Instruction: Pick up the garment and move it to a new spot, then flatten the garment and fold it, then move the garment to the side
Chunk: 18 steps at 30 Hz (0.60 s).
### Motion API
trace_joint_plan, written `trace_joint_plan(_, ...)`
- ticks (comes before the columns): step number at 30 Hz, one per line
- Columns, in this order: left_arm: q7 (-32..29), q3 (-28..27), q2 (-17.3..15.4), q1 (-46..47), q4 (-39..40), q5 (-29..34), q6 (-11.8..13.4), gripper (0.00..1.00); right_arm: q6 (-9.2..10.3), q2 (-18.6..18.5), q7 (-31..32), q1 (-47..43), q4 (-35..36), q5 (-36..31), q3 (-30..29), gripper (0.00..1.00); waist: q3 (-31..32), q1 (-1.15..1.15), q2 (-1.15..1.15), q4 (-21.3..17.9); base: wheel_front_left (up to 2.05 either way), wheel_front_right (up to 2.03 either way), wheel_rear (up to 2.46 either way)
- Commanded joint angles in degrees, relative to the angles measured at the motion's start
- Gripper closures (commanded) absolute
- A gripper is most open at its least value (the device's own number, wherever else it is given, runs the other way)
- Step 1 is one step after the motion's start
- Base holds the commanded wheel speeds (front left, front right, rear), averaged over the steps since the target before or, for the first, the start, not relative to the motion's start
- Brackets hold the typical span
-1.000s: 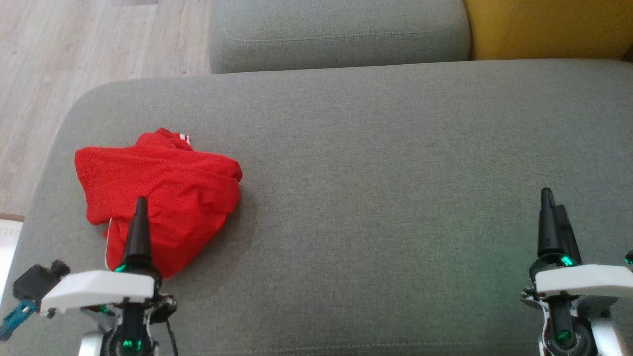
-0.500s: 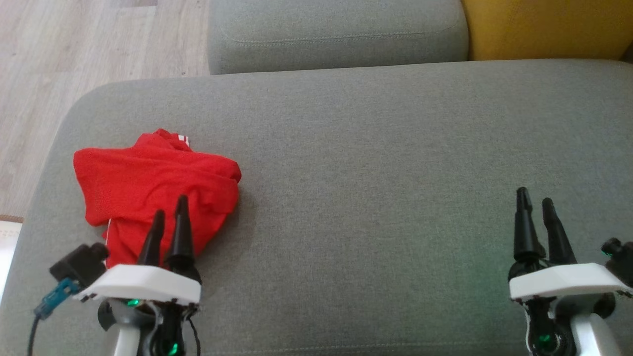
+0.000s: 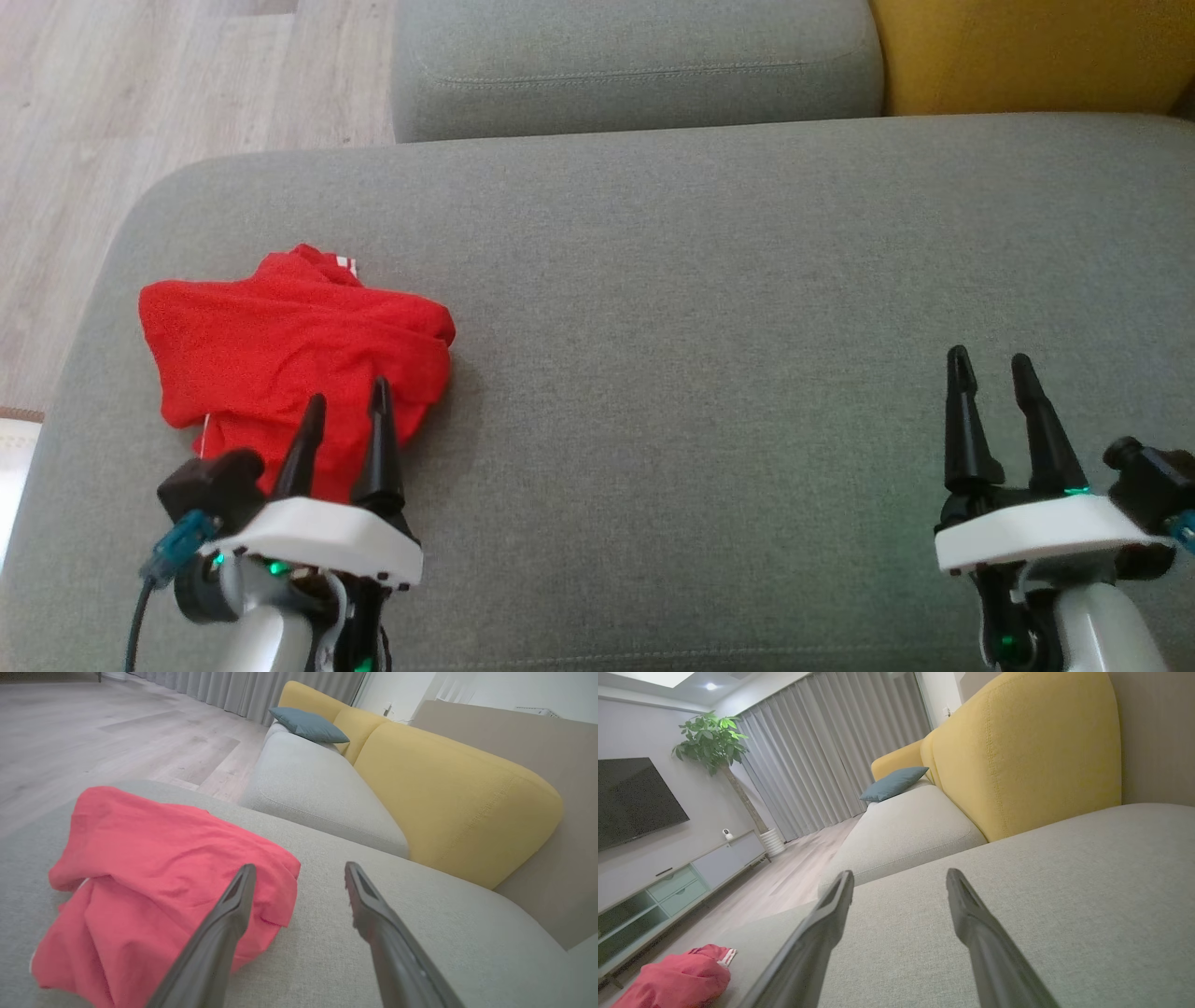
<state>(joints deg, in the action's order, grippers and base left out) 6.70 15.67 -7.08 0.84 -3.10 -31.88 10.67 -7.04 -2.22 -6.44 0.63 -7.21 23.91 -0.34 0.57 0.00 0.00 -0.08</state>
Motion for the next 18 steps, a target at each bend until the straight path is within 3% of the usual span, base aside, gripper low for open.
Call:
trace_joint_plan(1, 0.82, -0.49, -1.4, 3.82, 2.81, 2.18, 1.29, 0.0, -0.29, -0.47, -1.01, 2.08, 2.62, -2.57, 1.22, 0.0, -0.02, 0.0, 0.0, -0.07, 0.0, 0.0, 0.0)
trace_joint_plan(18, 3.67, 8.88, -6.24, 5.85, 4.31, 13.52, 8.9, 0.0, -0.35, -0.54, -3.88, 1.97, 4.78, -17.38, 3.25, 0.0, 0.31, 0.0, 0.0, -0.26, 0.0, 0.0, 0.0)
